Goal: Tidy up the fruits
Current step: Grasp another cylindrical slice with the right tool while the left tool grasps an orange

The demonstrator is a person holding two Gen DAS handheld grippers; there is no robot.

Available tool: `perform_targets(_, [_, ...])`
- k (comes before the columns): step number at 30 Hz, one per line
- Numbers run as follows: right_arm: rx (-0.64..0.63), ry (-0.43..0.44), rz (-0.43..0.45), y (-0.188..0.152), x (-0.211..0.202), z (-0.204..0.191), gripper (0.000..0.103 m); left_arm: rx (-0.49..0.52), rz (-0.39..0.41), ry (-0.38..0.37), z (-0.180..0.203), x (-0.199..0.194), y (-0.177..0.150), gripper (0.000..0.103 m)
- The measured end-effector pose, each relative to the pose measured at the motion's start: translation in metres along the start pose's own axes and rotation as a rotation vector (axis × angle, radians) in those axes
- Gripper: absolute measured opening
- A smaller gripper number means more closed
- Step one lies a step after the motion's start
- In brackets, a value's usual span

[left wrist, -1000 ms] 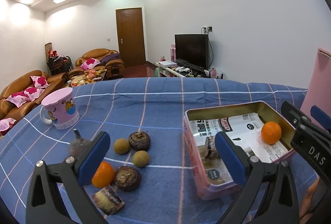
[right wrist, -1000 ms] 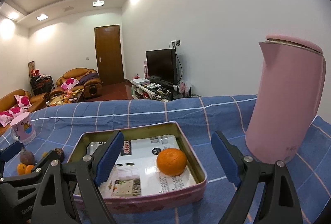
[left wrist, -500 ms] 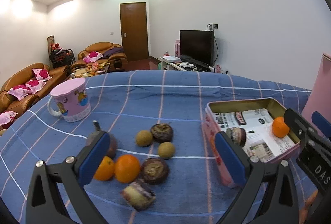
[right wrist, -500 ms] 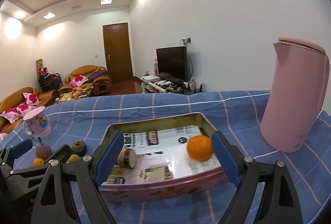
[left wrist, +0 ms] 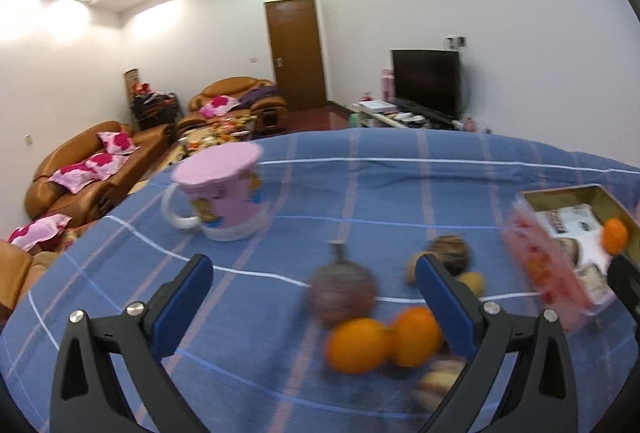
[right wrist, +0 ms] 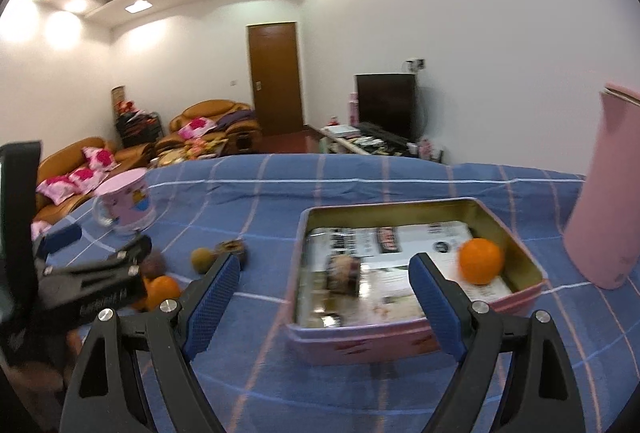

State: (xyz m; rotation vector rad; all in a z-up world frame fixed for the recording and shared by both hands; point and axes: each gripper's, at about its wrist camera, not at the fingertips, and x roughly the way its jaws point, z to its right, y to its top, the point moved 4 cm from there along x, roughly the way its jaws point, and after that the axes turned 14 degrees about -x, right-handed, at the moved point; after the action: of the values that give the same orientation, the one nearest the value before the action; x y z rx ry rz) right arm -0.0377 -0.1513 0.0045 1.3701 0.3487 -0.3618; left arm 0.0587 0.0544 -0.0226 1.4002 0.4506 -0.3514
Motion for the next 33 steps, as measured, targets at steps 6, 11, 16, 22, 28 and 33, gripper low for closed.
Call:
perform_targets(6, [-0.086,0.128,-0.051,0.001,0.010,-0.042,0.088,-0.060,-0.006,0.057,-0.041,0.014,0.011,0.103])
perform_targets(11, [-0.155,0.273,-0.111,-0.001,0.021,-0.079,0.087,-0.065,-0.024,0.068,-0.054,0.021,0.013,0.103])
perform_targets(16, [-0.207,0.341,-0.240,-0.011,0.045,-0.109,0.079,-0.067,-0.065,0.042,-0.058,0.026,0.011,0.103])
perform_targets(22, [-0.150,0.415,-0.349,-0.019,0.070,-0.117,0.060,-0.017,-0.107,-0.033,-0.046,0.026,0.005,0.103])
perform_targets(28, [-0.098,0.444,-0.351,-0.022,0.070,-0.112,0.038,0.011,-0.197,-0.203,-0.030,0.025,-0.004,0.093])
perform_targets(33, [-0.061,0.401,-0.287,-0.018,0.052,-0.087,0.038,0.044,-0.260,-0.297,-0.019,0.022,-0.011,0.083])
